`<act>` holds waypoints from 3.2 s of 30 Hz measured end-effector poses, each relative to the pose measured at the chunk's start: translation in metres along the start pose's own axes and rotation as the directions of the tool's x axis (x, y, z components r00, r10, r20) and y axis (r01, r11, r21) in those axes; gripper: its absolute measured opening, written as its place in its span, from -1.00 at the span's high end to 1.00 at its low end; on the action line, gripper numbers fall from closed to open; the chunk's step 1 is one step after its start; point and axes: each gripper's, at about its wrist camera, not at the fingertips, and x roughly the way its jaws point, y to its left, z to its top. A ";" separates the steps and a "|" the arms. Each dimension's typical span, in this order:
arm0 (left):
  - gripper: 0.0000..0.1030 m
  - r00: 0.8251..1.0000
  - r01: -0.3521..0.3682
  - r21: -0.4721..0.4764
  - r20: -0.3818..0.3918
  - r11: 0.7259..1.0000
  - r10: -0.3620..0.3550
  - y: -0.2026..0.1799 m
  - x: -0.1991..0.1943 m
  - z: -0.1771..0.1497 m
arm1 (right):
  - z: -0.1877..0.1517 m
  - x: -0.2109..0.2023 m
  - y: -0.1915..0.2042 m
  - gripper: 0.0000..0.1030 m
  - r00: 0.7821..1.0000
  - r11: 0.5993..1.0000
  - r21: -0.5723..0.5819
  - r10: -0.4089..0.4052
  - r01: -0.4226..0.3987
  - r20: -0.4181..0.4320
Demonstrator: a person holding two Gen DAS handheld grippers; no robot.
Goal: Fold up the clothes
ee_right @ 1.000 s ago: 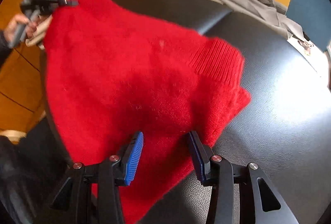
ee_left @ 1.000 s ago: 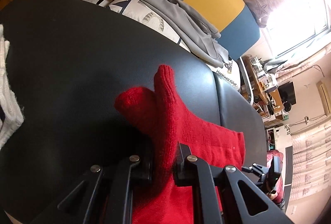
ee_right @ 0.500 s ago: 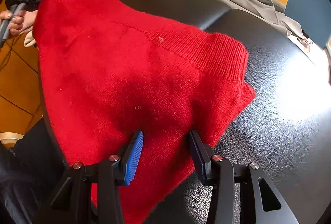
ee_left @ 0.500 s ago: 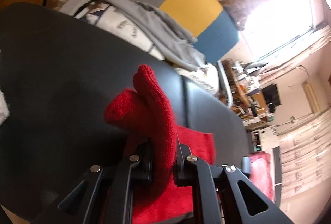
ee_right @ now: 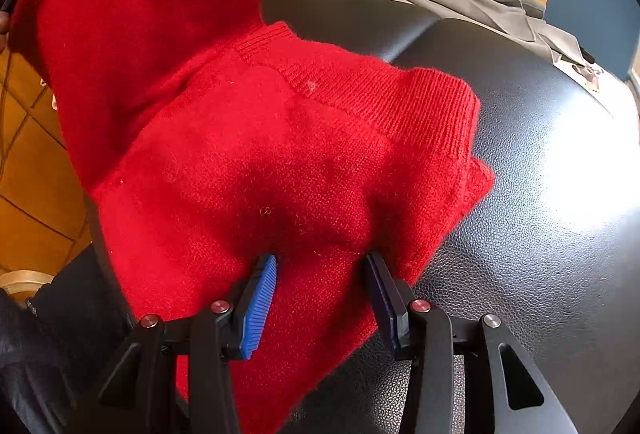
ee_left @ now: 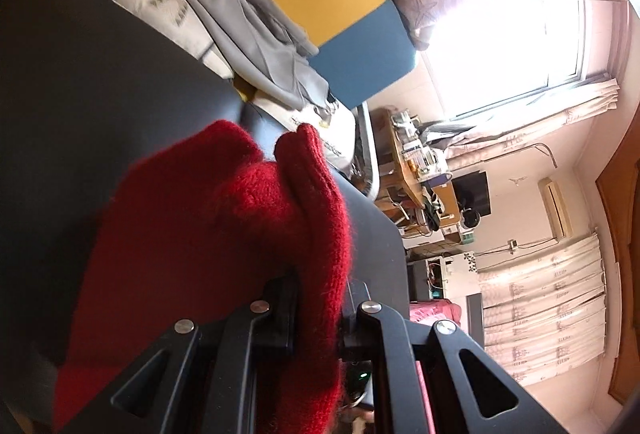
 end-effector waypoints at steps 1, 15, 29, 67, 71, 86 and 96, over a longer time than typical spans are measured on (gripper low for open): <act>0.78 1.000 -0.008 -0.002 -0.004 1.000 0.008 -0.006 0.011 -0.005 | -0.001 -0.001 -0.001 0.10 1.000 1.000 0.002 0.004 -0.004 0.004; 0.74 0.975 -0.145 -0.074 -0.177 0.987 0.131 0.001 0.153 -0.071 | -0.003 0.013 0.010 0.10 0.994 0.996 0.054 0.064 -0.069 0.087; 0.58 0.977 0.039 0.005 -0.210 0.999 -0.038 -0.029 0.101 -0.066 | -0.027 0.002 0.020 0.07 0.988 0.995 0.073 0.051 -0.062 0.147; 0.58 0.935 -0.005 0.877 -0.166 0.480 0.313 0.082 0.013 -0.205 | -0.086 -0.047 0.071 0.99 0.987 0.935 0.321 0.162 -0.153 -0.002; 0.58 0.926 0.023 0.880 -0.198 0.475 0.321 0.079 0.007 -0.202 | -0.117 -0.009 0.062 0.99 0.991 0.905 0.416 0.120 -0.087 -0.052; 0.56 0.956 0.037 0.821 -0.195 0.570 0.219 0.075 0.010 -0.186 | -0.033 -0.036 0.017 -0.85 0.900 0.785 0.504 0.151 -0.361 0.409; 0.54 0.929 0.089 0.855 -0.256 0.510 0.267 0.081 0.018 -0.184 | -0.002 0.015 0.017 0.70 0.945 0.788 0.555 0.105 -0.269 0.309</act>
